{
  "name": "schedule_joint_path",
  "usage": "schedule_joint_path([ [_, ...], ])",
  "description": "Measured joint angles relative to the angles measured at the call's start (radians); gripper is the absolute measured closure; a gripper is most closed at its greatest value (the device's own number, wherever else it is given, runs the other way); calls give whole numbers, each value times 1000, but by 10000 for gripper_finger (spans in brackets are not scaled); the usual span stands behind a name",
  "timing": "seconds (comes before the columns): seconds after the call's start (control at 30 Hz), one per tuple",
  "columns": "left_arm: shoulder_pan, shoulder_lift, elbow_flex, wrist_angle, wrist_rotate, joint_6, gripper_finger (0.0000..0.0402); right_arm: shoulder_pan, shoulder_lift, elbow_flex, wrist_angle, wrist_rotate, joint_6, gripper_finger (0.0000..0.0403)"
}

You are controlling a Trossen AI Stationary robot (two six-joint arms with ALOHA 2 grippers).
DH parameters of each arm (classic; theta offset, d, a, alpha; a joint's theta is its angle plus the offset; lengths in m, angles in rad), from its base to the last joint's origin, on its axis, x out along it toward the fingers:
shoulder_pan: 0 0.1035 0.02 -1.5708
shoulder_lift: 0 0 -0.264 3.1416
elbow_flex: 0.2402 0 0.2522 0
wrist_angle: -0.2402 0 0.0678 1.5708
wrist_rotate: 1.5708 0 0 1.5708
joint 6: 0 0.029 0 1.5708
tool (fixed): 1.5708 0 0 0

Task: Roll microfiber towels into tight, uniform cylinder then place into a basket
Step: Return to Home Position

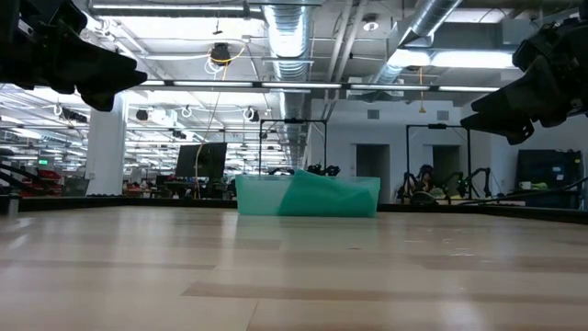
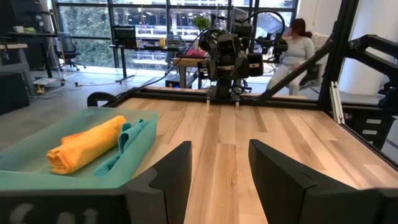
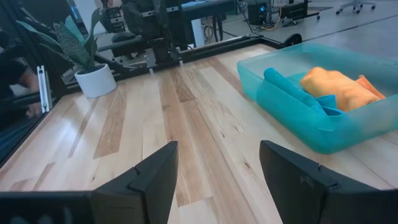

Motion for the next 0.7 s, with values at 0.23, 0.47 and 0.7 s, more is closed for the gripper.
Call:
schedule_joint_path([
  [0.23,0,0,0,0,0,5,251,0,0,0,0,0,0,154],
  [0.47,0,0,0,0,0,6,251,0,0,0,0,0,0,154],
  [0.7,0,0,0,0,0,6,251,0,0,0,0,0,0,154],
])
